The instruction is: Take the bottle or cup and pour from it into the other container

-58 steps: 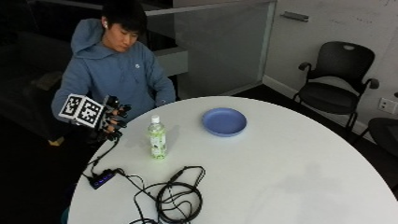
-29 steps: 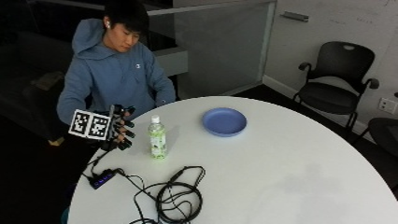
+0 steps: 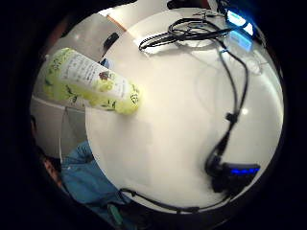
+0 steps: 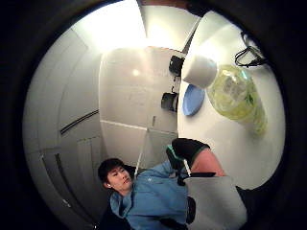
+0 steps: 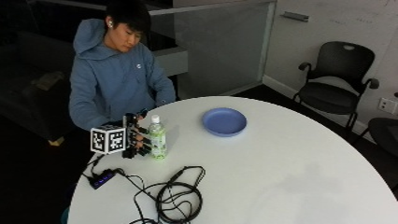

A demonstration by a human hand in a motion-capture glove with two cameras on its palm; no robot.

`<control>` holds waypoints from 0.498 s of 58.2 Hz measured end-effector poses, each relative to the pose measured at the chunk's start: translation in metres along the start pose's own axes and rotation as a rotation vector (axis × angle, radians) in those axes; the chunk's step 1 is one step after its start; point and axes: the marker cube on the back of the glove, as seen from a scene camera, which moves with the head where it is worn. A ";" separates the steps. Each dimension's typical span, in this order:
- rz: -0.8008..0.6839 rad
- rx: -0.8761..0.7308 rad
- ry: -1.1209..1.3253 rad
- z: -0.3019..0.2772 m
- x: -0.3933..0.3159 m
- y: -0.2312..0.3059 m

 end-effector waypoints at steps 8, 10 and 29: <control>-0.003 -0.002 -0.076 0.020 0.009 -0.007; -0.004 -0.001 -0.088 0.024 0.010 -0.008; -0.030 0.093 -0.297 0.057 0.015 -0.022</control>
